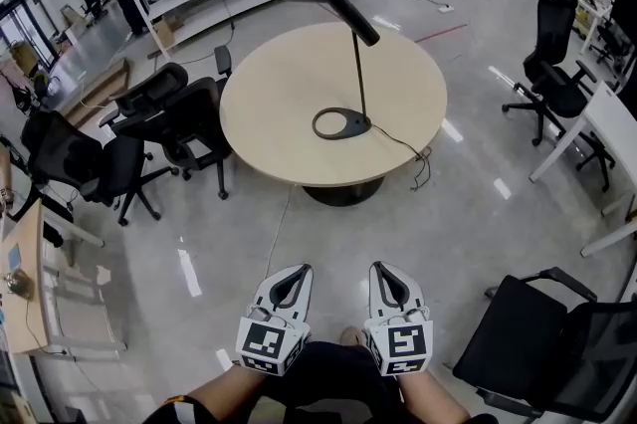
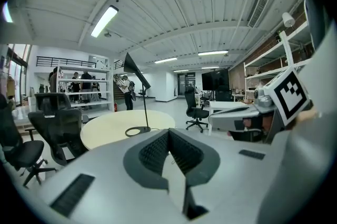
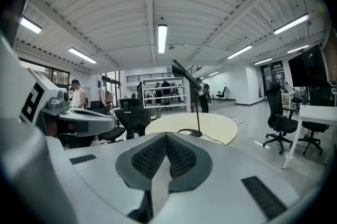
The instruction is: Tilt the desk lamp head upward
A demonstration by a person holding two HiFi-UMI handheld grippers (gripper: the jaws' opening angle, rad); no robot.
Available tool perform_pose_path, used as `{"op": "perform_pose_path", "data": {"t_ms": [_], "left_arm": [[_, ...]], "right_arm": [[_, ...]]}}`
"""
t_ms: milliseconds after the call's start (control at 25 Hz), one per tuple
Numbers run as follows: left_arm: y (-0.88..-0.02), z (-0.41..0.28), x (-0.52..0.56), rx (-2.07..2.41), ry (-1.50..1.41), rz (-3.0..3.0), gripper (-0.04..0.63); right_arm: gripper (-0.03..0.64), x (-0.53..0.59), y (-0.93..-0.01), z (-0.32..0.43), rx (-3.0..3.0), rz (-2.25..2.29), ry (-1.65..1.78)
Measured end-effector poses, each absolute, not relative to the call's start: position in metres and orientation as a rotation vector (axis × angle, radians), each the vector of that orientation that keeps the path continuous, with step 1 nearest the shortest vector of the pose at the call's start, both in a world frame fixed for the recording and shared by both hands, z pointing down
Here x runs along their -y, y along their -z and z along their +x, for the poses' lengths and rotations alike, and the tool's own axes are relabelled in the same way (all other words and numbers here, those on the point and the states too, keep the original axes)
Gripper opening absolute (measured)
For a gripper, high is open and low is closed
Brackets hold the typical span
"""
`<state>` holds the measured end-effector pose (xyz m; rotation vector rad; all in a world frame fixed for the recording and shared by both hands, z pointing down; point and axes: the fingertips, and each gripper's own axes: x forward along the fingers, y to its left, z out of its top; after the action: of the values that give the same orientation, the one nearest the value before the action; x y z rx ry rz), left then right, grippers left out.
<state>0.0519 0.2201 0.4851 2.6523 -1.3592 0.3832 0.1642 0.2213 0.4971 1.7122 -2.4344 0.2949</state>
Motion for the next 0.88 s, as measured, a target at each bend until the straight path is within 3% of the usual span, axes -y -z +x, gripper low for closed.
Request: {"op": "perform_pose_path", "data": {"t_ms": [880], "left_arm": [[-0.497, -0.135, -0.299, 1.342, -0.285, 2.654, 0.048]], "right_arm": [[0.009, -0.305, -0.486, -0.031, 2.342, 1.739, -0.270]]}}
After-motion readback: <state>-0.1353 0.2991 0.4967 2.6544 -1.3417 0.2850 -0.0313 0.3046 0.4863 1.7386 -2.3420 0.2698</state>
